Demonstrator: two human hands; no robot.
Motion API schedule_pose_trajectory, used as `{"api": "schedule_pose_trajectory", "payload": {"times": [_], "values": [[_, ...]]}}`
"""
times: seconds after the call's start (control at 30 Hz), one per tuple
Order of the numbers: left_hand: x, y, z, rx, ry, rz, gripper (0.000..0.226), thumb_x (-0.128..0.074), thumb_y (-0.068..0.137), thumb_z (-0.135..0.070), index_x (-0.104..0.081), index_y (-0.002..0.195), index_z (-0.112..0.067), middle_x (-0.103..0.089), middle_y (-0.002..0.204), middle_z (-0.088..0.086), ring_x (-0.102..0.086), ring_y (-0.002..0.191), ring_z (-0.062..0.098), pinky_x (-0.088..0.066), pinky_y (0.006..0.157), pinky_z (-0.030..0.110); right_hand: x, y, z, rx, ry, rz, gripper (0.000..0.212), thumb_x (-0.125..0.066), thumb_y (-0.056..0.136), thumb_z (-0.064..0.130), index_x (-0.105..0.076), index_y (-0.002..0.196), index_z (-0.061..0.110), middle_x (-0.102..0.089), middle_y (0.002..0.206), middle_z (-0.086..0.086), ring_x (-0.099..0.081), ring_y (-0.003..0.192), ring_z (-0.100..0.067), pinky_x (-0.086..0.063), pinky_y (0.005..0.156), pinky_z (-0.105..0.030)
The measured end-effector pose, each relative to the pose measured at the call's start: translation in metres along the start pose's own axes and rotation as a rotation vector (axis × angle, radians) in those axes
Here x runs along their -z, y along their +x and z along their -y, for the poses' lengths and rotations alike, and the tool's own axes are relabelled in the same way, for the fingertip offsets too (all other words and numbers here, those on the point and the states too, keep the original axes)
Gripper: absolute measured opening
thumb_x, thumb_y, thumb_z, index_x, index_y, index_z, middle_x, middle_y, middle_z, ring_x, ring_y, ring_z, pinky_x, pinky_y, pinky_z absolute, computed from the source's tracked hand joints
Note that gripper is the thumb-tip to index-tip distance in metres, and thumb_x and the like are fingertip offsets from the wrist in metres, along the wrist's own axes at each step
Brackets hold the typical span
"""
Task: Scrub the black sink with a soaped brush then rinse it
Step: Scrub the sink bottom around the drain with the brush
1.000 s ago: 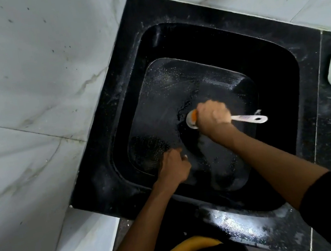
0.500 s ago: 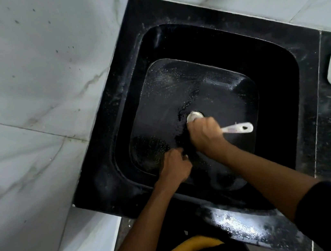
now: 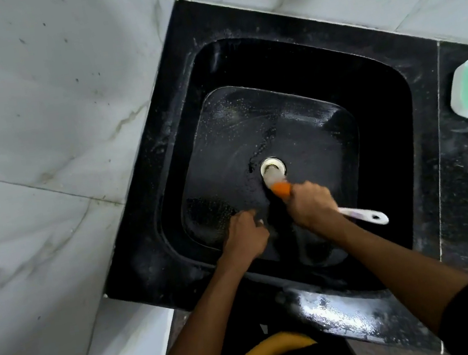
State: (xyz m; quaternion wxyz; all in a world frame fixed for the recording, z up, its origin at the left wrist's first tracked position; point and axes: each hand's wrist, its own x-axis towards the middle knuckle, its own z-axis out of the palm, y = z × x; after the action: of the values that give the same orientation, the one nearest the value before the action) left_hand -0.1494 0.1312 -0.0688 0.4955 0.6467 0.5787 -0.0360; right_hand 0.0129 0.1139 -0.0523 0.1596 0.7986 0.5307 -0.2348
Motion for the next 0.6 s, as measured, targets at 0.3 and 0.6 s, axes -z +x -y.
{"api": "schedule_pose_trajectory", "payload": {"times": [0.3, 0.6], "values": [[-0.003, 0.001, 0.002, -0.018, 0.034, 0.029, 0.035, -0.055, 0.093, -0.015, -0.064, 0.125, -0.005, -0.062, 0.131, 0.017, -0.055, 0.122, 0.035, -0.043, 0.102, 0.033, 0.015, 0.027, -0.005, -0.240, 0.323, -0.004, 0.042, -0.051, 0.089, 0.045, -0.064, 0.110, 0.010, -0.064, 0.114, -0.018, -0.061, 0.104, -0.037, -0.048, 0.086, -0.038], [-0.004, 0.002, 0.003, -0.034, 0.040, 0.048, 0.040, -0.054, 0.093, -0.016, -0.061, 0.131, -0.005, -0.060, 0.134, 0.017, -0.055, 0.123, 0.033, -0.042, 0.102, 0.031, 0.015, 0.023, -0.014, -0.407, 0.377, -0.011, 0.036, -0.053, 0.087, 0.035, -0.064, 0.111, 0.011, -0.064, 0.115, -0.016, -0.061, 0.106, -0.035, -0.047, 0.085, -0.036]]}}
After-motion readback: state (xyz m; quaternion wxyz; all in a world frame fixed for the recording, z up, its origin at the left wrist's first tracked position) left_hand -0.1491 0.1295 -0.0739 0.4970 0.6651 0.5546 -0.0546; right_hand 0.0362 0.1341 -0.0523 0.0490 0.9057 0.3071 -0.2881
